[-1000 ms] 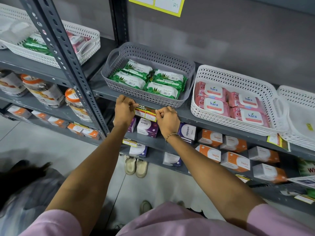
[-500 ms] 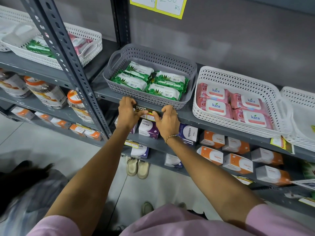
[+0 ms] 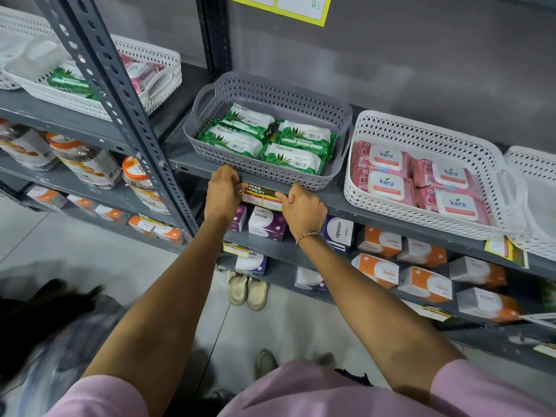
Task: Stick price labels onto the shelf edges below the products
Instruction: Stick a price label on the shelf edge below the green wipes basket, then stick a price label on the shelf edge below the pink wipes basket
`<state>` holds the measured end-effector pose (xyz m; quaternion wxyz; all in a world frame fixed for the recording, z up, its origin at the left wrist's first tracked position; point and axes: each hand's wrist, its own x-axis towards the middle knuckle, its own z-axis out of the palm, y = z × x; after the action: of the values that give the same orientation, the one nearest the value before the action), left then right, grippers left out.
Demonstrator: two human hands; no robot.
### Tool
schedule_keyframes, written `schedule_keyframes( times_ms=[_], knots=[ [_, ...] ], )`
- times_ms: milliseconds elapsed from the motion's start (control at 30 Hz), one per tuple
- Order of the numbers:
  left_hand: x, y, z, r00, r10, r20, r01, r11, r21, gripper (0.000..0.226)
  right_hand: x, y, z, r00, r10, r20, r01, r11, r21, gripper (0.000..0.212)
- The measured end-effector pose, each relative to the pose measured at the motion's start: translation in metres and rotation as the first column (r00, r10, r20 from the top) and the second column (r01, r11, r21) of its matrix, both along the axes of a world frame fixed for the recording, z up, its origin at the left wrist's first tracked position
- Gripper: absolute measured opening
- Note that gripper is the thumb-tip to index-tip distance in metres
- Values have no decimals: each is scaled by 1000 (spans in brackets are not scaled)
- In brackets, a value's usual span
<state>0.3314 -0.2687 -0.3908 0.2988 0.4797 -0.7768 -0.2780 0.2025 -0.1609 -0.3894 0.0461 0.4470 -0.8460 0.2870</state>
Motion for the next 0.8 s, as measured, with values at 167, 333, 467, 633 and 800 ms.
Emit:
schedule_keyframes(
  times_ms=[167,333,467,633,800],
  knots=[
    [-4,12,1,997,72,18,-71,996,-62,15,-10,23,-2,989,-20,144,32,996,-82,41],
    [-41,69,11,993,-111,-41,102,976,-193,25,-27,68,13,995,25,95,-7,982,-187,42],
    [-89,122,30,936,-337,-102,303,918,-257,21,-56,118,25,995,-55,79,76,952,-297,33],
    [-158,195,51,838,-524,-151,491,845,-209,20,-116,206,40,973,-209,93,229,903,-363,26],
    [-215,251,54,793,-604,-83,589,794,-152,17,-183,284,38,890,-387,241,446,849,-284,19]
  ],
)
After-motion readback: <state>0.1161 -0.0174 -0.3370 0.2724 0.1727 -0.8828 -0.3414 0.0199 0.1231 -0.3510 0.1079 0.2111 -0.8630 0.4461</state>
